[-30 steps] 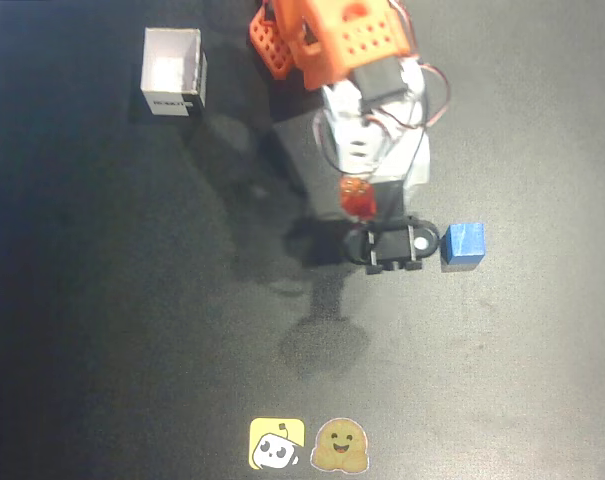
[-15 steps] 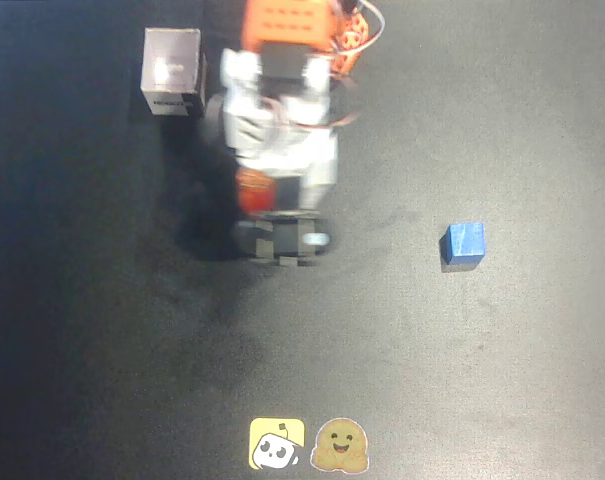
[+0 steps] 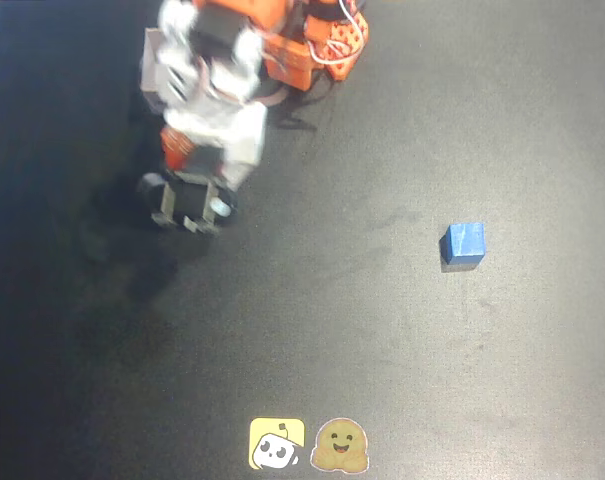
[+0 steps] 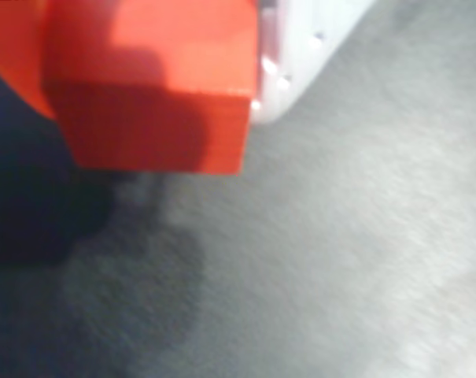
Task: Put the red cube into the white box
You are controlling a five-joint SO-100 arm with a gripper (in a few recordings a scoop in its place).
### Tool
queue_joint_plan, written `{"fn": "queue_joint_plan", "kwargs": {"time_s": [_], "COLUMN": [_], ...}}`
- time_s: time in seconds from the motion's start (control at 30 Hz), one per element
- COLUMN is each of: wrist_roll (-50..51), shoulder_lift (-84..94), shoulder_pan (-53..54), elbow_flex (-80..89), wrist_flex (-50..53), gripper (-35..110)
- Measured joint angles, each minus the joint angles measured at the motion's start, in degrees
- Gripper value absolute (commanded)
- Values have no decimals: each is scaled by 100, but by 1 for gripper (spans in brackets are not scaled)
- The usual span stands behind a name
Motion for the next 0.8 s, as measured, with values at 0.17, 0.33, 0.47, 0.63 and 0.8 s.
{"fn": "queue_joint_plan", "kwargs": {"time_s": [0.17,0.33,0.47,0.63,0.8], "wrist_roll": [-141,-343,-580,-879,-1160], "shoulder_lift": [105,352,650,756,756], "shoulder_pan": [457,896,1213,1828,2382], "elbow_flex": [-9,-105,-114,-114,-114], "wrist_flex": [229,387,580,835,1072], "gripper": [0,0,0,0,0]}}
